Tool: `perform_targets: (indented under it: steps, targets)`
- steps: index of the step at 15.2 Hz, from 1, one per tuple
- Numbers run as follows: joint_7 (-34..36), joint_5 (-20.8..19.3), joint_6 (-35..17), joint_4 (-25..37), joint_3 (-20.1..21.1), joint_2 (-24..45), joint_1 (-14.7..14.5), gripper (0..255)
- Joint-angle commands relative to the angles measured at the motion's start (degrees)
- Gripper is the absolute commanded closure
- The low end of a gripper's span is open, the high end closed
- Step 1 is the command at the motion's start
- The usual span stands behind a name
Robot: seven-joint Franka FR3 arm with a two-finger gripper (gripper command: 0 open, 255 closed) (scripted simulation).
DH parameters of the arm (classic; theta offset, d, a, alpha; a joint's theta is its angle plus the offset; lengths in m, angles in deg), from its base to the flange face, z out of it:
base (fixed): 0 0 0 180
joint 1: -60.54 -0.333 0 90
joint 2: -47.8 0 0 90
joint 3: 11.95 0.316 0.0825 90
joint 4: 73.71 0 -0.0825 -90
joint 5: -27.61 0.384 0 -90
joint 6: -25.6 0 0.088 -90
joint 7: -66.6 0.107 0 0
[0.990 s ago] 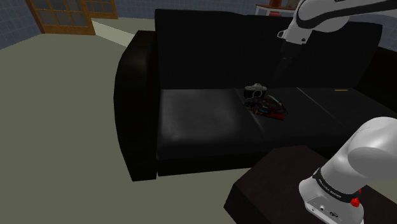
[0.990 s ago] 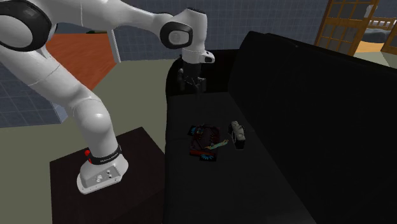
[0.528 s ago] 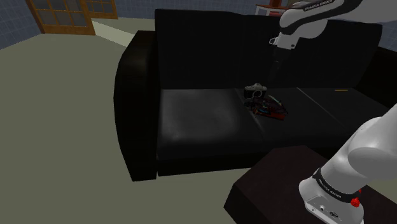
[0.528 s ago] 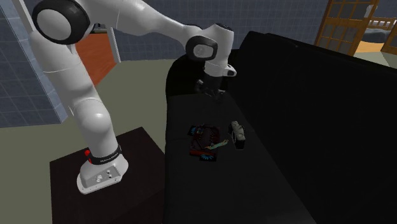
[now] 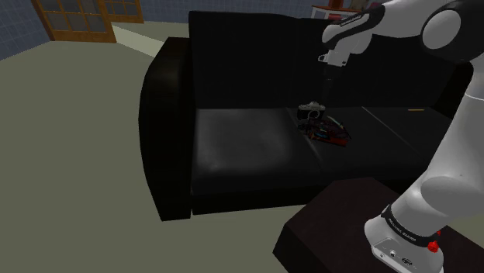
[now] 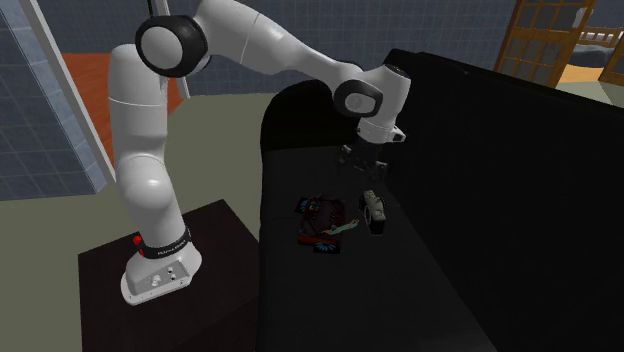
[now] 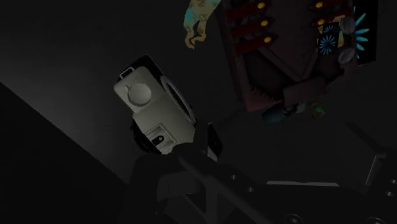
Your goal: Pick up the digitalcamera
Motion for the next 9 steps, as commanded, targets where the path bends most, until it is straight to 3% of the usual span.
perform_targets:
  steps: [1, 6, 9]
  targets:
    - [-3.32, 2.00, 1.37, 5.14, 0.33, 5.48, 1.82, 0]
    - [-8.92, 5.71, 6.38, 21.11, 2.48, 19.69, 7.45, 0]
    - [-9.22, 5.97, 5.30, 20.76, 2.76, 20.51, 7.63, 0]
